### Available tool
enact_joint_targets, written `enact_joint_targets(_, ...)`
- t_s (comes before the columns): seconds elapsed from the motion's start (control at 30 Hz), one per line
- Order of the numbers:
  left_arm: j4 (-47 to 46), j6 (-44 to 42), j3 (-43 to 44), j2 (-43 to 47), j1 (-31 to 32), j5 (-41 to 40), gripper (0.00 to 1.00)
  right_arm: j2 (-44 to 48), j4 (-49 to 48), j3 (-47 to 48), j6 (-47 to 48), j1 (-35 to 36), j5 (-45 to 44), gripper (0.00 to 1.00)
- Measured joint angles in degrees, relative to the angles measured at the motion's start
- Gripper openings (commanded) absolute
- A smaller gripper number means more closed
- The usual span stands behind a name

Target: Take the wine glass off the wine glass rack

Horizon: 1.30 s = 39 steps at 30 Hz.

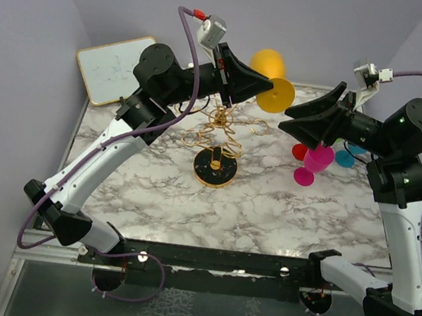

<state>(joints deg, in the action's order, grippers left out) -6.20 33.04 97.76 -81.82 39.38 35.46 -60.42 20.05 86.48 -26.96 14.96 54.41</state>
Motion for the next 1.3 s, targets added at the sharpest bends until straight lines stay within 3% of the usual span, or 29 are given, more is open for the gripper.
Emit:
enact_joint_targets(0.17,0.5,-0.9,0.0,0.3,0.4,-0.6,0.0,0.1,1.0,0.0,0.5,0.0,-0.9,0.44)
enact_joint_targets(1.0,-1.3,0.7,-1.7,0.8,1.3,1.9,0.0,0.9,3.6,-0.7,1.7,0.0,-5.5,0.45)
enact_joint_targets(1.13,-2.4,1.5,-2.2,0.8,1.5,2.8,0.0,0.2,2.6,-0.7,1.3,0.0,-5.1,0.31)
enact_joint_targets(1.27,-2.8,1.8,-2.6,0.8,1.6,2.9,0.0,-0.8,2.2,-0.7,0.7,0.2,-3.8,0.02)
enact_joint_targets(1.3,-2.8,1.7,-2.8,0.8,1.6,2.8,0.04,-0.9,2.2,-0.6,0.6,0.3,-3.5,0.01)
